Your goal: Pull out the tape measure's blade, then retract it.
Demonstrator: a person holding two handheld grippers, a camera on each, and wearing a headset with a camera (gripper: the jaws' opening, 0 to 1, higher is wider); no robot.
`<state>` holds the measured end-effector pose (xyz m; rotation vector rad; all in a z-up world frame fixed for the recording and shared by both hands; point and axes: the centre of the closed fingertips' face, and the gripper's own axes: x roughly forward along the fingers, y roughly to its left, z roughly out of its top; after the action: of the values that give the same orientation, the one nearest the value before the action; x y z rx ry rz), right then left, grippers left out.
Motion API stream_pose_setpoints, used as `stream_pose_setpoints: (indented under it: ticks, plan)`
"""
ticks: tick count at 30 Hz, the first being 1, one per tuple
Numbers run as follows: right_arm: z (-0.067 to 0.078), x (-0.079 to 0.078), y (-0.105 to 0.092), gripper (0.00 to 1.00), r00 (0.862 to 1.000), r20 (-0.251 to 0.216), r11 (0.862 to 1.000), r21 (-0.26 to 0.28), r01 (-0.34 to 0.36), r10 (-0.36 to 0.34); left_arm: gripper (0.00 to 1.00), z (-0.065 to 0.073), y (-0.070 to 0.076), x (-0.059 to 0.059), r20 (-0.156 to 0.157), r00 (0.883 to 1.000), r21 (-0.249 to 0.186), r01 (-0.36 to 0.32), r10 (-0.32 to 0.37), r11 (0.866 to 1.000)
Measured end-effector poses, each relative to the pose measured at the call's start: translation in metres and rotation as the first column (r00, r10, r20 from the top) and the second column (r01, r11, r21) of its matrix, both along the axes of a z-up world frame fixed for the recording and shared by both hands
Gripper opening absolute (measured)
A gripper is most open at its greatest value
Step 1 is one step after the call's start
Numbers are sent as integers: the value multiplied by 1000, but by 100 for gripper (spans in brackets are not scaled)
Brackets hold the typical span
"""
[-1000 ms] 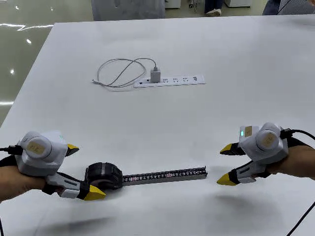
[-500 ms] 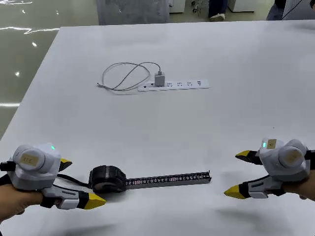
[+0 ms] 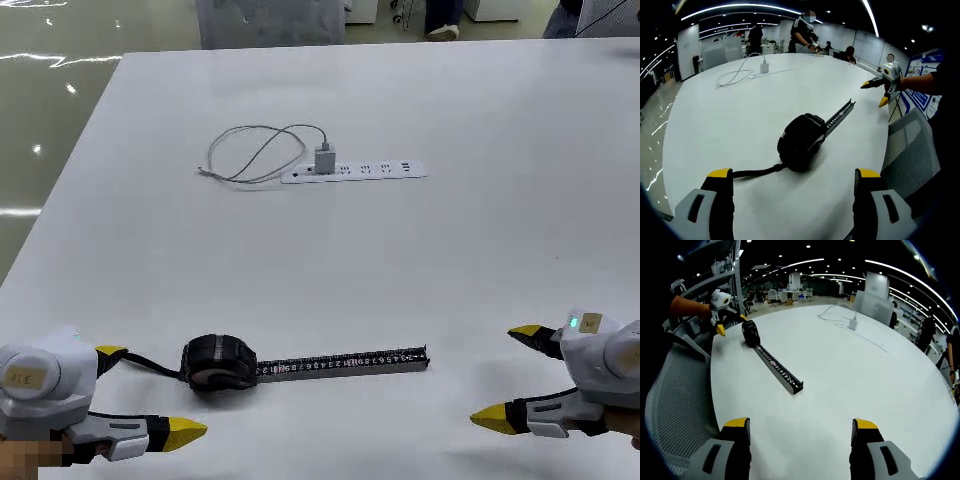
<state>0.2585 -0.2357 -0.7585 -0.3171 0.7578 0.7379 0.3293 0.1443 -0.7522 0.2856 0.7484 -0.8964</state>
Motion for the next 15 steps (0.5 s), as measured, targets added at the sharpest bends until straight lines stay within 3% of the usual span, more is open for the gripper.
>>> stream_pose_setpoints:
  ticks: [1,4,6,9,12,15]
  plan:
    - [1,-2,-1,82,1000,3,1000,0,2,-2,99,2,1,1,22,1000,2,6,-6,1000]
    - [5,-7,-6,86,1000,11,1000,-3,10,-10,99,5,6,1,16,1000,-18,-12,12,1000]
    - [7,-12,-11,88,1000,10,1000,-2,22,-22,99,7,9,3,43,999,-21,-13,14,1000]
    - [3,-18,-20,90,1000,1,1000,-16,27,-26,99,10,10,0,28,999,-49,-24,26,998]
    - [3,-24,-24,98,999,-5,999,-12,41,-41,99,9,14,-2,30,999,-42,-30,31,999]
    - [6,-28,-23,99,999,-7,999,-3,47,-47,99,8,19,-5,25,999,-38,-35,36,999]
